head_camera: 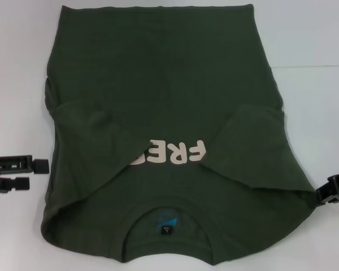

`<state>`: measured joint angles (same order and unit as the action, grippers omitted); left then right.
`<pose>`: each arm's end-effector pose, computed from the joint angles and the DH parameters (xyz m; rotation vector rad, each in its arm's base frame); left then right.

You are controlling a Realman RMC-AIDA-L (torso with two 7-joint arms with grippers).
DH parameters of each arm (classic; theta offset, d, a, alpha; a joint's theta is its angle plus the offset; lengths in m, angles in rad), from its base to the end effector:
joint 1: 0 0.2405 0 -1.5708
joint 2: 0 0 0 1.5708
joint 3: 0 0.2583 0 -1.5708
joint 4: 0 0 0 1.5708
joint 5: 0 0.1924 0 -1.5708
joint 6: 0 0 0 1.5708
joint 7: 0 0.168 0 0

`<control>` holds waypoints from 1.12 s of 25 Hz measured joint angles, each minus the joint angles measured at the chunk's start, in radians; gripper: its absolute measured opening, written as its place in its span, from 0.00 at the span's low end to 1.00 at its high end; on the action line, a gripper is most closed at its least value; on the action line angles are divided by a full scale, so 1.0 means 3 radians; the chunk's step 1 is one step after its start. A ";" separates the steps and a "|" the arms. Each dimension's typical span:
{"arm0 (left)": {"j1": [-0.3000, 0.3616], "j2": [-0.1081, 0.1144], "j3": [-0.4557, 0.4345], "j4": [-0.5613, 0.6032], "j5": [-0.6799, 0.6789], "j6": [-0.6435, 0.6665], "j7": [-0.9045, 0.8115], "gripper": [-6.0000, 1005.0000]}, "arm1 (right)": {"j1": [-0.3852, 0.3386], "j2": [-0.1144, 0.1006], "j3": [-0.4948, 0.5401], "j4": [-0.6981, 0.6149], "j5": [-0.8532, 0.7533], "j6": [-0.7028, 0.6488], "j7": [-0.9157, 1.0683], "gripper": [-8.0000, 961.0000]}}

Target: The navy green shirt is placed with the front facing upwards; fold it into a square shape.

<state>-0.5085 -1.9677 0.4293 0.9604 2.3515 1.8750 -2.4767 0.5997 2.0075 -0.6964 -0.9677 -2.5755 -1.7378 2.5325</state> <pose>-0.2871 0.3032 0.0731 -2.2263 -1.9522 -0.5006 0.2855 0.3214 0.0305 -2.2904 1.8575 -0.0612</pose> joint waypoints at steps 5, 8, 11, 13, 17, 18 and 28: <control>-0.0142 -0.0005 0.0082 -0.0095 0.0370 -0.0163 -0.0136 0.93 | 0.0041 -0.0004 0.0000 0.0004 0.0023 0.0007 -0.0007 0.05; -0.0222 0.0000 0.0149 -0.0238 0.0552 -0.0324 -0.0204 0.93 | 0.0054 -0.0010 0.0000 0.0007 0.0029 0.0008 -0.0008 0.05; -0.0291 0.0006 0.0272 -0.0339 0.0713 -0.0475 -0.0324 0.92 | 0.0059 -0.0013 0.0000 0.0009 0.0031 0.0008 -0.0008 0.05; -0.0317 0.0001 0.0367 -0.0350 0.0834 -0.0585 -0.0413 0.92 | 0.0062 -0.0014 0.0000 0.0011 0.0031 0.0008 -0.0009 0.05; -0.0354 -0.0009 0.0432 -0.0356 0.0925 -0.0675 -0.0478 0.91 | 0.0065 -0.0012 0.0000 0.0018 0.0031 0.0008 -0.0018 0.05; -0.0360 -0.0011 0.0453 -0.0357 0.0948 -0.0700 -0.0496 0.91 | 0.0067 -0.0009 0.0000 0.0019 0.0031 0.0008 -0.0019 0.05; -0.0491 -0.0065 0.0634 -0.0514 0.1051 -0.0861 -0.0554 0.90 | 0.0127 -0.0005 0.0000 0.0096 0.0036 0.0012 -0.0040 0.05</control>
<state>-0.6558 -1.9873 0.6195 0.8063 2.6668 1.6165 -2.6428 0.6379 2.0060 -0.6964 -0.9390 -2.5646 -1.7341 2.5205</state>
